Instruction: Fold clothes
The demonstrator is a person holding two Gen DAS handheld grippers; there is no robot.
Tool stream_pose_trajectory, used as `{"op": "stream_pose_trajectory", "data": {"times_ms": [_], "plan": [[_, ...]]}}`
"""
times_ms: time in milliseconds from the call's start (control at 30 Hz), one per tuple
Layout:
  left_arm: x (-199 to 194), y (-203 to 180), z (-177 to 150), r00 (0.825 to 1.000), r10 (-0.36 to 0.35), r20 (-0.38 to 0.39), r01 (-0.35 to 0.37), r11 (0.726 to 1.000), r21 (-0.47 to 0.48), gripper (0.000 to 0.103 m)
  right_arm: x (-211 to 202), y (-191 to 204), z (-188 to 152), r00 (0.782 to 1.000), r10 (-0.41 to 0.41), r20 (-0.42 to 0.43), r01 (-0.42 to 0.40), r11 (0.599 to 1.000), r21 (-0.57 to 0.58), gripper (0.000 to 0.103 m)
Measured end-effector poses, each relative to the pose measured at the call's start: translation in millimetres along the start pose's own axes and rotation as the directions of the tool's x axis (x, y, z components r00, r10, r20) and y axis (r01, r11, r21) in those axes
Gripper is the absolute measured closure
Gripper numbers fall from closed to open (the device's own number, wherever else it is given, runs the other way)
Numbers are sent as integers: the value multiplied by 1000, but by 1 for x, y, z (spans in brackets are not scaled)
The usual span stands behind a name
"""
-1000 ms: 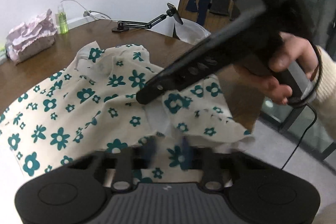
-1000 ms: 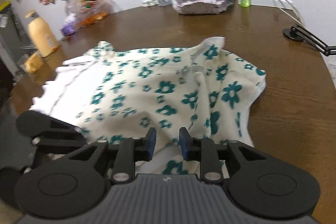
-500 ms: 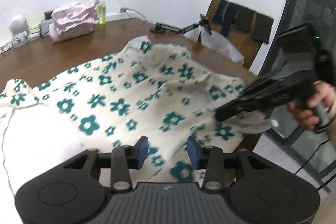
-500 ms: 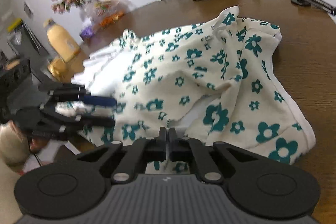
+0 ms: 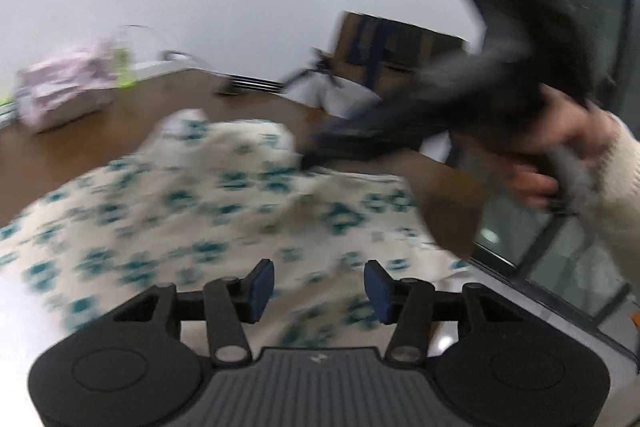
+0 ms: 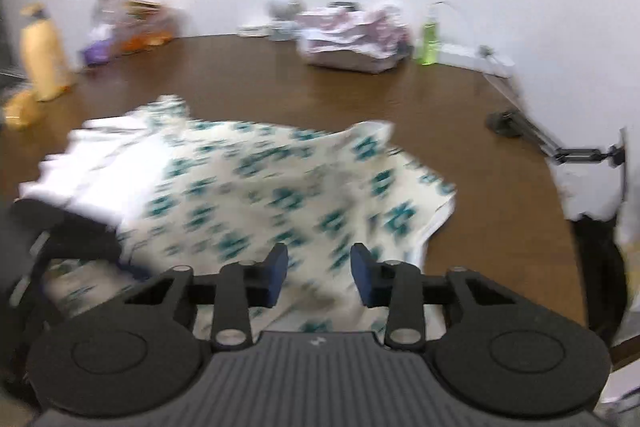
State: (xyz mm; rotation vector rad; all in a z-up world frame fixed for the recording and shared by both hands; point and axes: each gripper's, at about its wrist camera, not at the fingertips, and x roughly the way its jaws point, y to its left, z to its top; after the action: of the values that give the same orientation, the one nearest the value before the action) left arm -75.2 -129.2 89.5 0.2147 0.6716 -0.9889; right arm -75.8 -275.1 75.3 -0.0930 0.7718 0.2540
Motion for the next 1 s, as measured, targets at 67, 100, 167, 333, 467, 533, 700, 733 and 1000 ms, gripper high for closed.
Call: {"op": "stream_pose_trajectory", "data": {"times_ms": [67, 100, 167, 333, 467, 533, 700, 733, 1000], "plan": [[12, -6, 0, 999, -22, -32, 22, 1000, 10, 55, 22, -2, 5, 998, -57, -21, 58, 998, 6, 80], [17, -9, 0, 998, -30, -50, 30, 999, 11, 55, 32, -1, 6, 996, -86, -31, 86, 996, -4, 84], [23, -14, -2, 997, -33, -64, 34, 999, 16, 55, 42, -1, 7, 993, -113, -30, 113, 993, -23, 93], [22, -15, -5, 996, -54, -66, 55, 998, 6, 54, 37, -18, 12, 993, -118, 5, 118, 992, 53, 99], [18, -9, -3, 993, -100, -68, 98, 995, -31, 55, 45, -14, 13, 992, -124, -26, 125, 992, 28, 94], [12, -5, 3, 991, -126, -46, 123, 991, -53, 55, 41, -9, 15, 991, -134, -15, 134, 991, 18, 91], [15, 8, 15, 999, -55, 3, 55, 991, -119, 52, 46, 8, 27, 995, -87, 42, 89, 995, -41, 69], [20, 10, 14, 999, -50, -13, 48, 990, -133, 53, 47, 11, 30, 996, -76, 53, 79, 995, -54, 67], [29, -1, 0, 996, -72, -42, 67, 991, -118, 53, 101, 10, 47, 994, 88, -58, -90, 995, -36, 96]]}}
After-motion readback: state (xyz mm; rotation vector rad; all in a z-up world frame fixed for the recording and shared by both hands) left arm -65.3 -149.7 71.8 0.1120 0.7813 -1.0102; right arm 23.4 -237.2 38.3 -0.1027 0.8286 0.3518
